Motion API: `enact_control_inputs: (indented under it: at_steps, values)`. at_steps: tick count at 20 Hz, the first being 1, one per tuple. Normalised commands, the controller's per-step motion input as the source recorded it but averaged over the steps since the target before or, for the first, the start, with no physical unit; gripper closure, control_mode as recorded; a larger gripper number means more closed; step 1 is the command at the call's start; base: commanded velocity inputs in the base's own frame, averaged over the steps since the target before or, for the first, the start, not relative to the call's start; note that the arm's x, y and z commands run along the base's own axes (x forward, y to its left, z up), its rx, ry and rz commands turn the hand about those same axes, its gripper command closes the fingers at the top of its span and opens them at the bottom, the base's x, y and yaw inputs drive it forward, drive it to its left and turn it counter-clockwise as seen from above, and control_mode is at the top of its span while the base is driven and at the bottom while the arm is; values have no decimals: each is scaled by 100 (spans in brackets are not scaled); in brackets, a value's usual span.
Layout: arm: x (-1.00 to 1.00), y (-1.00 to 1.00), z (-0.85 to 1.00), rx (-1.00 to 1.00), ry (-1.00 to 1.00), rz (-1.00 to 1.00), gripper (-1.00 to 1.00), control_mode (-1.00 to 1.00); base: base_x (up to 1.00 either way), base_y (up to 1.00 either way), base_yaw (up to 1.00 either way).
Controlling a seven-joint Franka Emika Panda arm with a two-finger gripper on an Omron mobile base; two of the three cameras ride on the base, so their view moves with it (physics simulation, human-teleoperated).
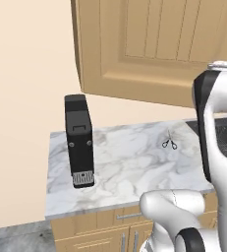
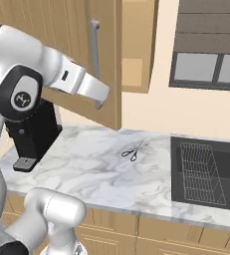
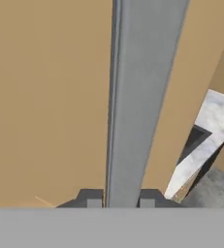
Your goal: Pick the spray and soap dispenser from the cabinet and place them on the counter.
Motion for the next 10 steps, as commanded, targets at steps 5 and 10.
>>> enact_control_inputs:
  at_steps: [5,10]
  values:
    - [-52,55,-26,-17,-18,-2,100,-100,0,0,0]
    - [-27,66,-6,-12,3,-2,100,-100,0,0,0]
